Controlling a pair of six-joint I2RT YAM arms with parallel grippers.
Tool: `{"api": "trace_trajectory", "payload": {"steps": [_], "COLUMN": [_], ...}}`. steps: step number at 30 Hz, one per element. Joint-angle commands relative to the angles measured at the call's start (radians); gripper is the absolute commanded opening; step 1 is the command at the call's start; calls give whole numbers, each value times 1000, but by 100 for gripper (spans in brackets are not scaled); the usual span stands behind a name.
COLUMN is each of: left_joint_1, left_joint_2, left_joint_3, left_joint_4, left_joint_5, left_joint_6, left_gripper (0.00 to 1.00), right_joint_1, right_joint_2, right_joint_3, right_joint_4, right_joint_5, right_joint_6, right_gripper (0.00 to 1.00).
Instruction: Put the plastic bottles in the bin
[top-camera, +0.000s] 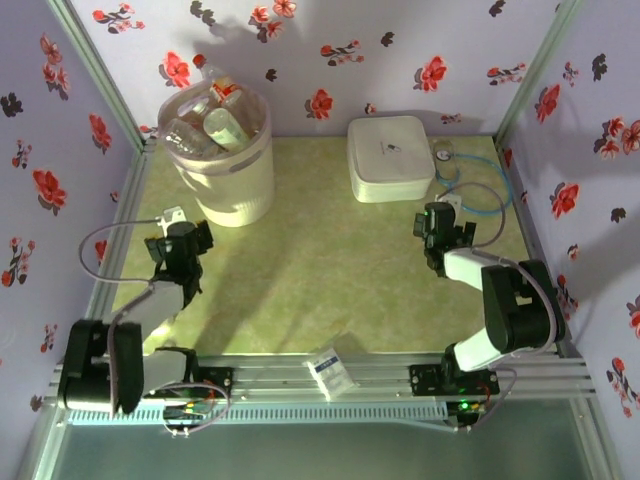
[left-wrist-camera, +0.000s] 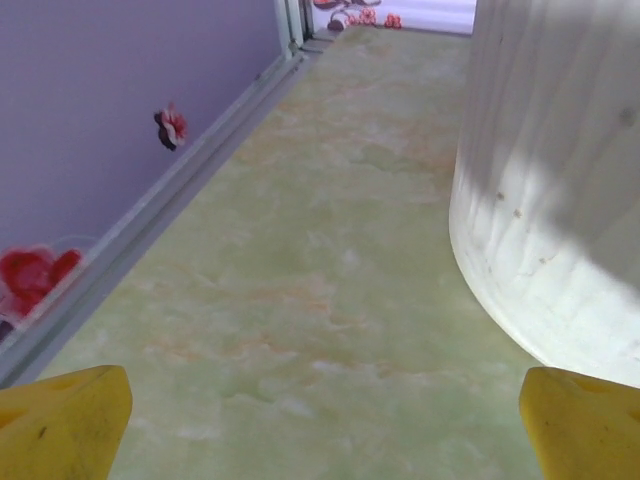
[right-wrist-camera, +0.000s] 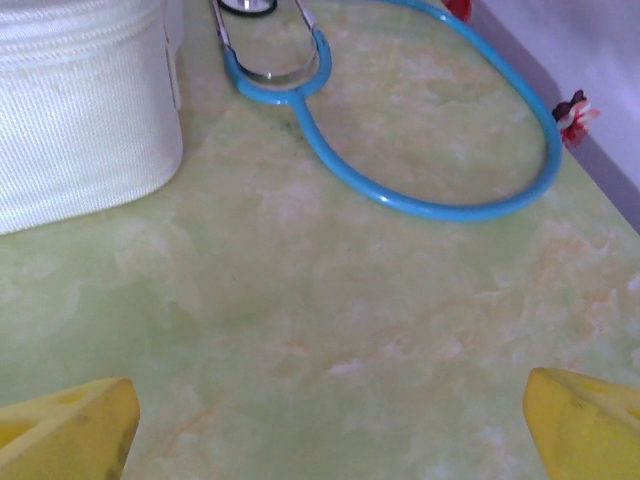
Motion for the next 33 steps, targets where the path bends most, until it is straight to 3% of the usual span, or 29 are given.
{"api": "trace_trajectory", "payload": {"steps": [1, 4, 7, 8, 10, 11, 14, 18, 19, 20, 21, 22, 24, 26, 28, 30, 33], "left_joint_1": [23, 25, 43, 59, 80, 80, 78, 94, 95, 99, 97, 99, 99, 98, 98, 98, 97], "left_joint_2": [85, 125, 172, 193, 249, 239, 258, 319, 289, 297, 305, 293, 300, 303, 301, 301, 302], "left_joint_3": [6, 32, 6, 8, 8, 27, 36, -31, -17, -23, -25, -19, -23, -24, -25, -25, -25], "left_joint_4": [152, 186, 336, 342, 392, 328, 338, 526, 436, 478, 487, 457, 477, 486, 485, 484, 483], "left_joint_5": [23, 42, 69, 92, 130, 145, 164, 209, 215, 218, 218, 220, 218, 217, 218, 218, 216], "left_joint_6": [31, 98, 155, 143, 142, 133, 149, 159, 140, 144, 150, 141, 146, 149, 148, 148, 148], "left_gripper": [100, 100, 100, 100, 100, 100, 100, 100, 100, 100, 100, 100, 100, 100, 100, 100, 100], "right_joint_1": [-8, -8, -17, -19, -33, -32, -37, -102, -101, -110, -133, -137, -139, -137, -137, -135, -136], "right_joint_2": [-21, -22, 36, 21, 23, 17, 8, -4, -2, 22, 72, 80, 25, 66, 29, 51, 35], "right_joint_3": [-47, -78, -119, -98, -115, -113, -146, -190, -186, -201, -250, -263, -217, -248, -233, -245, -236], "right_joint_4": [145, 223, 395, 315, 354, 340, 387, 442, 433, 481, 652, 672, 496, 626, 536, 600, 550], "right_joint_5": [53, 60, 74, 62, 50, 47, 40, -71, -103, -123, -112, -116, -125, -119, -125, -121, -124], "right_joint_6": [-49, -77, -93, -71, -69, -67, -63, -15, -20, -14, 3, 1, 20, 1, 10, 0, 5], "right_gripper": [99, 99, 100, 99, 99, 99, 99, 99, 99, 99, 99, 100, 100, 100, 99, 99, 99]}}
